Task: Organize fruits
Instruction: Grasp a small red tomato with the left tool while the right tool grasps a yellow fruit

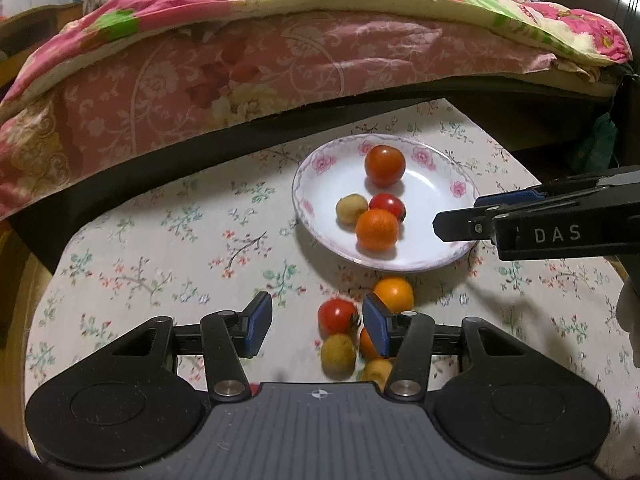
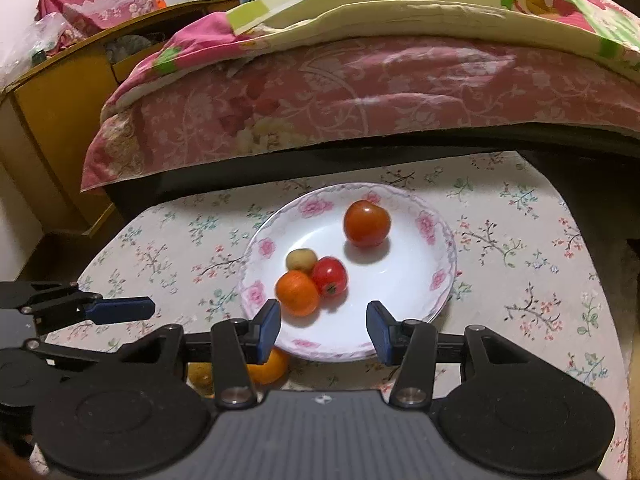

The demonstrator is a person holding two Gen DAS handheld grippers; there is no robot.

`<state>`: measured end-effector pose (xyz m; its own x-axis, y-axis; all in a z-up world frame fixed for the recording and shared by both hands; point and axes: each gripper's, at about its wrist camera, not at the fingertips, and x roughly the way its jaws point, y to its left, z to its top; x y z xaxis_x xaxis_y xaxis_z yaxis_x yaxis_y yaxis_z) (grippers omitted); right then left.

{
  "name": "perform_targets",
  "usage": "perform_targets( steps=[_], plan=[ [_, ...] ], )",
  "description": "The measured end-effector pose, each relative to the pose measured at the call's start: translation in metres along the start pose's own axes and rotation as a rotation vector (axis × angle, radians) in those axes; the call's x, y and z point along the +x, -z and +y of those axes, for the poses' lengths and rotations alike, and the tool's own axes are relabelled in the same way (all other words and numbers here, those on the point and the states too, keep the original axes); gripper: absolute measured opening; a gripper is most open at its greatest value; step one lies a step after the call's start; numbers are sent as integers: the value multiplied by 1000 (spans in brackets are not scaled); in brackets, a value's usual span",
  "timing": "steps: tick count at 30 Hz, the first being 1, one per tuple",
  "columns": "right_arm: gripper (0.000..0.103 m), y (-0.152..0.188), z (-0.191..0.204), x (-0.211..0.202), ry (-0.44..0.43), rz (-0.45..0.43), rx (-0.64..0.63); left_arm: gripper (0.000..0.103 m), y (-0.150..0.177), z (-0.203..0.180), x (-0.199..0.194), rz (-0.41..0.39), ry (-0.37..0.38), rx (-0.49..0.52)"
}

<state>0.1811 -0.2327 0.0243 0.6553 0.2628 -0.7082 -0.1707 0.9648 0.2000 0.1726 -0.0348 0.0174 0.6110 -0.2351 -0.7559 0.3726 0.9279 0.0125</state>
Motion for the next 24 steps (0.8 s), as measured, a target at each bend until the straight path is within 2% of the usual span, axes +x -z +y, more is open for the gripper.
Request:
perform_targets(
  steps=[13, 15, 24],
  plan=[
    [43, 43, 43, -1, -93, 105, -51, 61, 37, 19, -25, 61, -1, -34],
    [47, 50, 51, 4, -102, 124, -75, 61, 39, 22, -24, 65, -4, -30],
    [47, 65, 68, 27, -143, 176, -141, 64, 51, 33, -22, 105, -8, -4]
  ],
)
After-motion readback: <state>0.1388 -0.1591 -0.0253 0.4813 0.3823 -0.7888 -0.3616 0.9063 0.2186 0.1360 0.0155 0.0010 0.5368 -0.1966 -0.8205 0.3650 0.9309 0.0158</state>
